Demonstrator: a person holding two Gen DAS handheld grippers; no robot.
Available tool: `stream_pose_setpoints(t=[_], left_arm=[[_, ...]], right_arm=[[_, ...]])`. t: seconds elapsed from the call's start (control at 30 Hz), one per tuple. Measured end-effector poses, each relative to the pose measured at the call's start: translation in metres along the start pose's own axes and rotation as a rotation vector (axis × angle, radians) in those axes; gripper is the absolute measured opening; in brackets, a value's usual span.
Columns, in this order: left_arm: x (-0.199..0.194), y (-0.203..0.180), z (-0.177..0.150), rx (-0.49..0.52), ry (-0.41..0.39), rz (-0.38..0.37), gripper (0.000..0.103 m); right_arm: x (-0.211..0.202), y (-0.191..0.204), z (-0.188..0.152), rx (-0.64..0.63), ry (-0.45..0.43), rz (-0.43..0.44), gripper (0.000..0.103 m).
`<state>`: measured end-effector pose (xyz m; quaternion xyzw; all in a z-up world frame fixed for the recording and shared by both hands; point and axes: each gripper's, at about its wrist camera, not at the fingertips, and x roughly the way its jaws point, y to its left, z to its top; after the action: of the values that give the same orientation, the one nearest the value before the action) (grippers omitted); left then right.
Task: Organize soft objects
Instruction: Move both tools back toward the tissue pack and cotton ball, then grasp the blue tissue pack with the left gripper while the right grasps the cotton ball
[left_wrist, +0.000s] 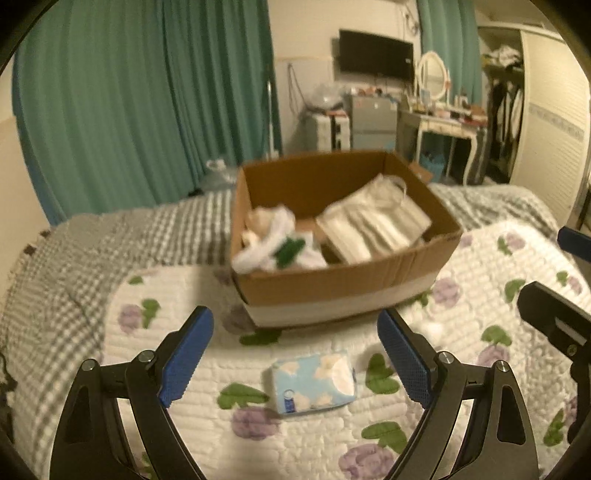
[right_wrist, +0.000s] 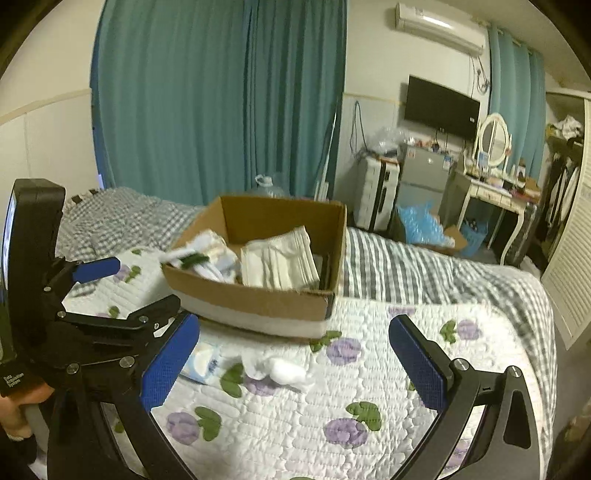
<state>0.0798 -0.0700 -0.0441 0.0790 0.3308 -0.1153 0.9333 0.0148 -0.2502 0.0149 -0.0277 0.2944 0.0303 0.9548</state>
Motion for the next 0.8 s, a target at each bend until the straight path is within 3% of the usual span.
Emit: stream_pose_setpoints(t=[0.13,0.5,0.67,0.7,0.77,0.8], left_arm=[[0.025,-0.003,-0.016,0.003,0.060,-0.046,0.092],[0.082,-0.016,-0.056,0.039,0.239,-0.083,0.092],[0.088,-0.009,-0.062,-0.014,0.229,-0.097,0.092],[0.088,-0.005,-0.062,-0.033,0.228,-0.088,0.090],[0.087,0.003,-0.064,-0.062,0.230,-0.057,0.075],[0.085,0.006,-0.065,-0.077,0.229,-0.058,0.074]], right_arm=[[0.028,-0.006,-0.014,0.007,0.059,0.005,0.103],[0.095,-0.002,-0.050,-0.012,0.237,0.023,0.103],[0.120,-0.003,-0.062,-0.024,0.289,0.011,0.103],[0.124,-0.004,-0.064,-0.023,0.299,0.012,0.103],[0.131,-0.005,-0.067,-0.024,0.313,0.007,0.103],[0.133,-0.006,-0.069,-0.023,0.319,0.002,0.103]])
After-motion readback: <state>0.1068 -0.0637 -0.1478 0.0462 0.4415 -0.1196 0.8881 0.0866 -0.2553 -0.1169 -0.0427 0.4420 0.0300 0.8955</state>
